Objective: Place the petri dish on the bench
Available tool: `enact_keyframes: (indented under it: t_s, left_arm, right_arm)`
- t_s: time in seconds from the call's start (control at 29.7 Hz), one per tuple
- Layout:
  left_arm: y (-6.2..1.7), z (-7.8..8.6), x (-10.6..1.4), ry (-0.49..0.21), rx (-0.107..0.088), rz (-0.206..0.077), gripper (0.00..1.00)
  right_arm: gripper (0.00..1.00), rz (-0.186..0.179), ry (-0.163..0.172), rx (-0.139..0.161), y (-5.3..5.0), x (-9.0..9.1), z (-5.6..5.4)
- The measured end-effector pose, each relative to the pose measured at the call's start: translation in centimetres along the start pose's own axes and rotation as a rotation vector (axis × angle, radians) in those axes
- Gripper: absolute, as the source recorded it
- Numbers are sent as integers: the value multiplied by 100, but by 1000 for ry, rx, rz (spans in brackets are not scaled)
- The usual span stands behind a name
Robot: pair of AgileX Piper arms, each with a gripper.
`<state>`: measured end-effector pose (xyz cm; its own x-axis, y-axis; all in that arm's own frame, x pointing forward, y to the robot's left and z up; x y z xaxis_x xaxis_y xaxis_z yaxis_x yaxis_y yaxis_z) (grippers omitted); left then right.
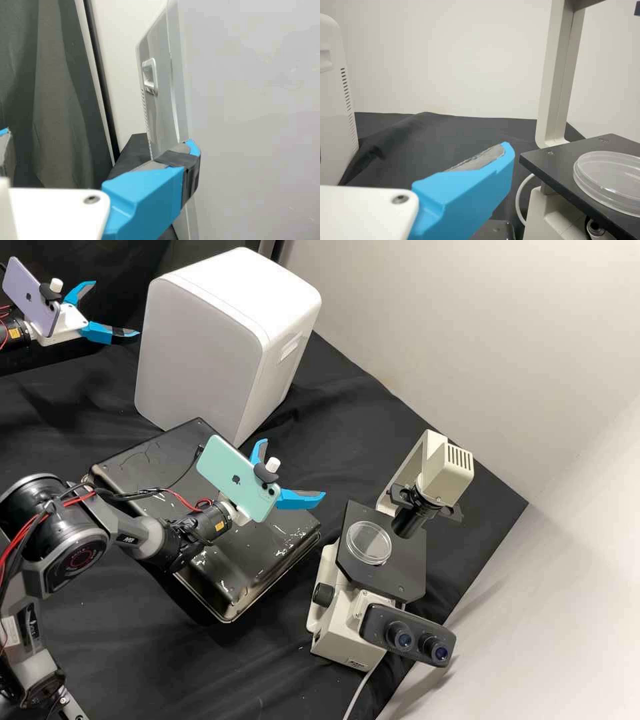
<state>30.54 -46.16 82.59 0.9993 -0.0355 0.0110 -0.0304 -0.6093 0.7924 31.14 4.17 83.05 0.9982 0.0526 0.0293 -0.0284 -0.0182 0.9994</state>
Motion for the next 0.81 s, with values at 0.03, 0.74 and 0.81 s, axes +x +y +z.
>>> enact_keyframes:
  t_s: [0.03,0.74,0.81]
  left_arm:
    - [0,0,0,0,0,0,100]
    - [-5,168,-51,-73,14,4,100]
    - [12,220,-85,-96,17,14,100]
  right_arm:
    - [100,0,0,0,0,0,0]
    - [100,0,0,0,0,0,0]
    - [100,0,0,0,0,0,0]
